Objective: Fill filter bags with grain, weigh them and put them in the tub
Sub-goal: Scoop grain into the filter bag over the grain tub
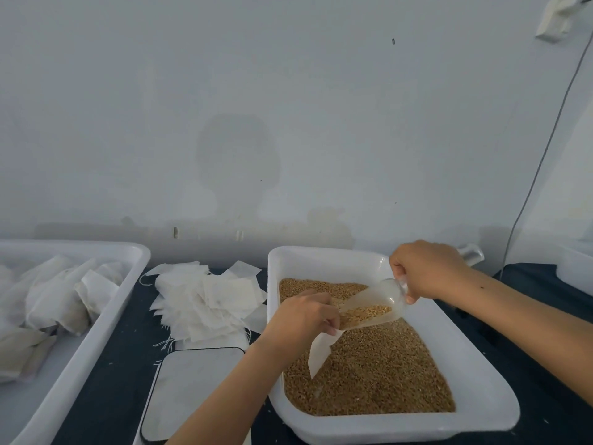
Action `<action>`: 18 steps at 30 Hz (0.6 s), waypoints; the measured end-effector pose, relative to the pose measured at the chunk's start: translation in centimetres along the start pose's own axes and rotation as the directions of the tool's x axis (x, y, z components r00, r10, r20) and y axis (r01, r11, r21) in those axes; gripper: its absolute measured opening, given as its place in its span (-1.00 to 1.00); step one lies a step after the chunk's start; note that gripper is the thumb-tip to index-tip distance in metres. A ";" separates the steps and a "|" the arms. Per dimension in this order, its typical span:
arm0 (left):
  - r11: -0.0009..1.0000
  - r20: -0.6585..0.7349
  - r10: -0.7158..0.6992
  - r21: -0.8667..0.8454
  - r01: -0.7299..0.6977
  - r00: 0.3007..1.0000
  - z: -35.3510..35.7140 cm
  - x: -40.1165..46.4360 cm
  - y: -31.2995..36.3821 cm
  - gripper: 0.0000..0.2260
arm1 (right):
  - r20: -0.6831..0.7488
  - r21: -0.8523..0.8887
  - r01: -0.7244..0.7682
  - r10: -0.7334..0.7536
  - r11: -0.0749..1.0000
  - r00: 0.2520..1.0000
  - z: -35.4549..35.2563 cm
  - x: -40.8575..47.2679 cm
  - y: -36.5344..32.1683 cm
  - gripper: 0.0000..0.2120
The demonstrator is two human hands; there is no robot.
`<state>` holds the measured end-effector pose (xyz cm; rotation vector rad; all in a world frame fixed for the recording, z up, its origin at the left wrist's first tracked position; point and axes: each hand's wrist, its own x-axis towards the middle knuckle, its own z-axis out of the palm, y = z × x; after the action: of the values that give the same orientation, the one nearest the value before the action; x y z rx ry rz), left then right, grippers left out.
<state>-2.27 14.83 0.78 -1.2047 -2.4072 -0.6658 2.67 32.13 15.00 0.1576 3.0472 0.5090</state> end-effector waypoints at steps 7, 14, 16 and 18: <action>0.998 -0.061 -0.029 -0.050 0.026 0.998 0.2 -0.1 -0.3 -0.93 | -0.203 -0.230 0.080 -0.128 0.970 0.971 -0.7 0.0 -1.0 -0.75; 0.989 -0.069 -0.127 -0.089 0.120 0.990 0.2 -0.2 -0.5 -0.92 | -0.387 -0.290 0.054 -0.169 0.955 0.906 0.0 -1.2 -0.4 -0.71; 0.973 -0.061 -0.202 -0.123 0.194 0.977 0.3 -0.3 -0.5 -0.89 | -0.331 -0.209 0.008 -0.079 0.978 0.940 0.4 -1.4 0.5 -0.74; 0.950 -0.043 -0.280 -0.154 0.270 0.959 0.3 -0.2 -0.7 -0.89 | -0.189 -0.154 -0.020 -0.010 0.988 0.982 1.2 -1.6 0.7 -0.79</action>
<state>-2.71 14.50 0.24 -0.8890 -2.5324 -0.9655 4.44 33.04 14.16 0.1164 3.1721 0.8031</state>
